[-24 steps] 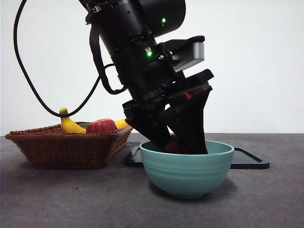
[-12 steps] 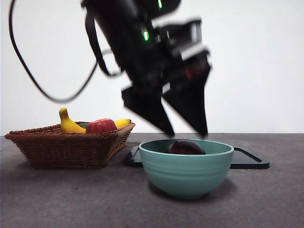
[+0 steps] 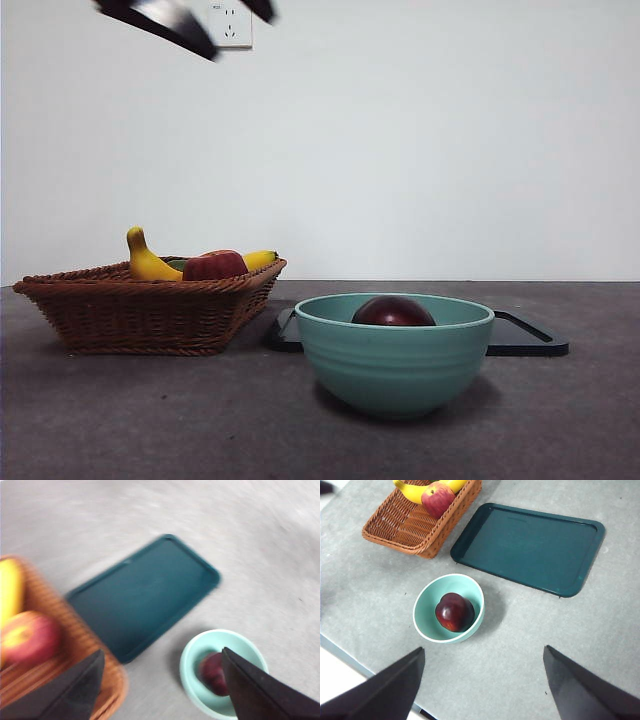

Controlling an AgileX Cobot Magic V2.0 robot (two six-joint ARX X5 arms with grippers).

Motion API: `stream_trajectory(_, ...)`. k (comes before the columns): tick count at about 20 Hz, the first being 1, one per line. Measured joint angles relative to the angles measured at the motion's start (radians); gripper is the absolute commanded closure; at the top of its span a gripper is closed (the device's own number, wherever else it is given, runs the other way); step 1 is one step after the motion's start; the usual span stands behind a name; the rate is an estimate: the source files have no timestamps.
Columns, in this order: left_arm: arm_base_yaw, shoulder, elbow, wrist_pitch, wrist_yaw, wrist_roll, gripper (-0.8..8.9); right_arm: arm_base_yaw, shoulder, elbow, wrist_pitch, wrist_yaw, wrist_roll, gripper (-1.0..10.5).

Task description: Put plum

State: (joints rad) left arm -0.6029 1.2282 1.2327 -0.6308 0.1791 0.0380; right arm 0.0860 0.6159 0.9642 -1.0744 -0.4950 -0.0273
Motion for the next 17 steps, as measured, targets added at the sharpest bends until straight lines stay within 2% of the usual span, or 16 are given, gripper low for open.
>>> stream_trajectory(4, 0.119, -0.137, -0.131, -0.004, 0.134, -0.021, 4.39, 0.000, 0.000, 0.000, 0.002, 0.000, 0.000, 5.7)
stream_trajectory(9, 0.128, -0.288, -0.350, -0.021, 0.259, -0.035, 4.39, 0.000, 0.026, 0.000, 0.002, 0.000, 0.000, 5.7)
stream_trajectory(12, 0.128, -0.332, -0.423, -0.067, 0.352, -0.048, 4.39, 0.000, 0.053, 0.000, 0.002, 0.000, 0.000, 5.7)
stream_trajectory(14, 0.128, -0.333, -0.431, -0.113, 0.373, -0.048, 4.39, 0.000, 0.064, 0.000, 0.002, 0.000, 0.000, 5.7)
stream_trajectory(17, 0.128, -0.333, -0.431, -0.106, 0.374, -0.048, 4.39, 0.000, 0.080, 0.000, 0.002, -0.024, 0.000, 5.7)
